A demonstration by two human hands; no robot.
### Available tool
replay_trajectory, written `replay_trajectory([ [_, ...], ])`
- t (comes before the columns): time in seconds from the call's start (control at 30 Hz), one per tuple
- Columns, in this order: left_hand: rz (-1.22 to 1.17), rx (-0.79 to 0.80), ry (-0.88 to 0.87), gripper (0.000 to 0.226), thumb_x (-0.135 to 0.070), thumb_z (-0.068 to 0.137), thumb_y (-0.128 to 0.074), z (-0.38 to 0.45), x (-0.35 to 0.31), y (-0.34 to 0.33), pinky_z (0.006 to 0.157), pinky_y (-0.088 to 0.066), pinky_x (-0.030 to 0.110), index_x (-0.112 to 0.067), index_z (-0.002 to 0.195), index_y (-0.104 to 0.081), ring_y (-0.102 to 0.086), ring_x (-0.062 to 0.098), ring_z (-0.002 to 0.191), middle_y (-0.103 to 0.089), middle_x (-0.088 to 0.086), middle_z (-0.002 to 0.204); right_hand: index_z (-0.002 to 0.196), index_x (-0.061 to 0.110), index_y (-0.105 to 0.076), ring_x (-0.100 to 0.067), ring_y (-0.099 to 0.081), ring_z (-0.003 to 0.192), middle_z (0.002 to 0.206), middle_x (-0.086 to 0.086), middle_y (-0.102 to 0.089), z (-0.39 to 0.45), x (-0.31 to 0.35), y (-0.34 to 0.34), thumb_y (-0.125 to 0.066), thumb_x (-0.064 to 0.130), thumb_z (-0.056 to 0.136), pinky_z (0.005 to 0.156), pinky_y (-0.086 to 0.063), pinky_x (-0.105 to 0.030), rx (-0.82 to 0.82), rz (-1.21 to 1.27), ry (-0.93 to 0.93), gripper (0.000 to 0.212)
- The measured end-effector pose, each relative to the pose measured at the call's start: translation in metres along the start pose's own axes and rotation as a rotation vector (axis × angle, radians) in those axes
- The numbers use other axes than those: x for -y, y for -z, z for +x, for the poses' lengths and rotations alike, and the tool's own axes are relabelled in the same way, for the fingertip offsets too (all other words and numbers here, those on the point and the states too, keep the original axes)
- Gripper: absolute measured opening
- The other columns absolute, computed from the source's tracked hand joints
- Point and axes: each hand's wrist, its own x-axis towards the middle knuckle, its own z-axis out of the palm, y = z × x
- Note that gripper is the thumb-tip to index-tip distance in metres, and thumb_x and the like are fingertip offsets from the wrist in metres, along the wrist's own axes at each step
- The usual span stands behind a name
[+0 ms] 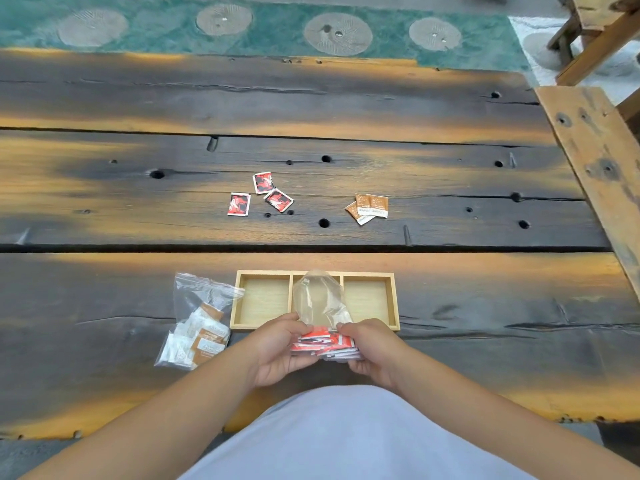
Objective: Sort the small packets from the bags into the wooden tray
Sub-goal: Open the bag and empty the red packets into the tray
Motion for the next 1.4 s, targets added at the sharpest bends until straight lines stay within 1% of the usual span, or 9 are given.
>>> replay_trajectory([
  [0.07, -0.031, -0.002, 0.027, 0.029, -0.001, 0.095, -0.048, 0.001, -0.003, 0.0, 0.071, -0.062, 0.035, 0.0, 0.123, -0.056, -0.071, 0.032, 0.095, -0.068, 0.025, 0.116, 0.106, 0.001, -0.064, -0.021, -0.069, 0.068, 0.083, -0.013, -0.074, 0.0, 0.004, -0.001, -0.063, 0.023, 0.093, 0.046, -0.045, -0.022, 0.001, -0.015, -0.004, 0.026],
  [0.23, -0.079, 0.005, 0.112, 0.024, -0.003, 0.097, -0.045, -0.004, -0.008, -0.001, 0.053, -0.06, 0.03, 0.011, 0.114, -0.055, -0.073, 0.034, 0.082, -0.067, 0.028, 0.103, 0.109, 0.0, -0.064, -0.022, -0.073, 0.065, 0.085, -0.016, -0.077, -0.004, 0.011, -0.001, -0.06, 0.025, 0.094, 0.042, -0.046, -0.02, 0.036, -0.061, -0.011, 0.029],
  [0.47, -0.087, 0.01, 0.075, 0.03, 0.003, 0.094, -0.047, -0.009, -0.009, 0.001, 0.054, -0.06, 0.03, 0.01, 0.123, -0.052, -0.073, 0.036, 0.089, -0.066, 0.03, 0.111, 0.104, 0.002, -0.067, -0.017, -0.073, 0.068, 0.095, -0.013, -0.077, -0.011, 0.015, -0.002, -0.058, 0.028, 0.097, 0.046, -0.046, -0.019, 0.041, -0.042, 0.028, 0.028],
  [0.63, -0.143, 0.079, 0.052, 0.032, 0.009, 0.093, -0.042, -0.013, -0.01, -0.001, 0.075, -0.062, 0.038, 0.012, 0.123, -0.053, -0.064, 0.041, 0.111, -0.064, 0.031, 0.118, 0.091, 0.006, -0.069, -0.014, -0.067, 0.065, 0.081, -0.006, -0.071, -0.012, 0.018, 0.0, -0.051, 0.009, 0.093, 0.054, -0.048, -0.022, 0.048, -0.036, 0.083, 0.018],
  [0.87, -0.147, 0.084, 0.048, 0.032, 0.011, 0.093, -0.04, -0.015, -0.012, -0.005, 0.085, -0.056, 0.041, 0.01, 0.121, -0.055, -0.063, 0.04, 0.113, -0.065, 0.031, 0.117, 0.088, 0.01, -0.065, -0.019, -0.063, 0.079, 0.09, -0.009, -0.07, -0.015, 0.02, -0.001, -0.048, 0.002, 0.093, 0.058, -0.05, -0.025, 0.041, -0.046, 0.118, 0.02],
  [1.1, -0.174, 0.121, 0.038, 0.037, 0.012, 0.092, -0.038, -0.023, -0.015, -0.006, 0.071, -0.062, 0.034, 0.01, 0.126, -0.053, -0.069, 0.036, 0.103, -0.065, 0.03, 0.118, 0.091, 0.013, -0.064, -0.019, -0.064, 0.078, 0.087, -0.006, -0.072, -0.021, 0.022, 0.001, -0.044, 0.003, 0.095, 0.052, -0.047, -0.022, 0.067, -0.023, 0.157, 0.023],
  [1.2, -0.237, 0.152, 0.04, 0.036, 0.012, 0.092, -0.035, -0.029, -0.017, -0.007, 0.07, -0.062, 0.037, 0.012, 0.124, -0.052, -0.065, 0.039, 0.11, -0.063, 0.033, 0.12, 0.093, 0.011, -0.064, -0.016, -0.064, 0.068, 0.082, -0.005, -0.072, -0.024, 0.025, 0.001, -0.045, 0.003, 0.096, 0.049, -0.046, -0.021, 0.073, 0.0, 0.178, 0.021],
  [1.33, -0.232, 0.186, 0.029, 0.028, 0.011, 0.093, -0.034, -0.042, -0.018, -0.015, 0.055, -0.06, 0.032, 0.015, 0.109, -0.057, -0.073, 0.038, 0.086, -0.069, 0.032, 0.104, 0.096, 0.008, -0.063, -0.016, -0.065, 0.061, 0.083, -0.009, -0.073, -0.028, 0.023, 0.002, -0.048, 0.002, 0.094, 0.046, -0.045, -0.02, 0.098, 0.018, 0.201, 0.016],
  [1.4, -0.216, 0.192, 0.013, 0.029, 0.013, 0.092, -0.034, -0.046, -0.017, -0.017, 0.059, -0.062, 0.033, 0.015, 0.109, -0.058, -0.073, 0.037, 0.086, -0.069, 0.032, 0.104, 0.096, 0.007, -0.063, -0.015, -0.064, 0.058, 0.085, -0.01, -0.073, -0.032, 0.021, 0.002, -0.05, 0.002, 0.093, 0.046, -0.044, -0.019, 0.106, 0.025, 0.213, 0.014],
])
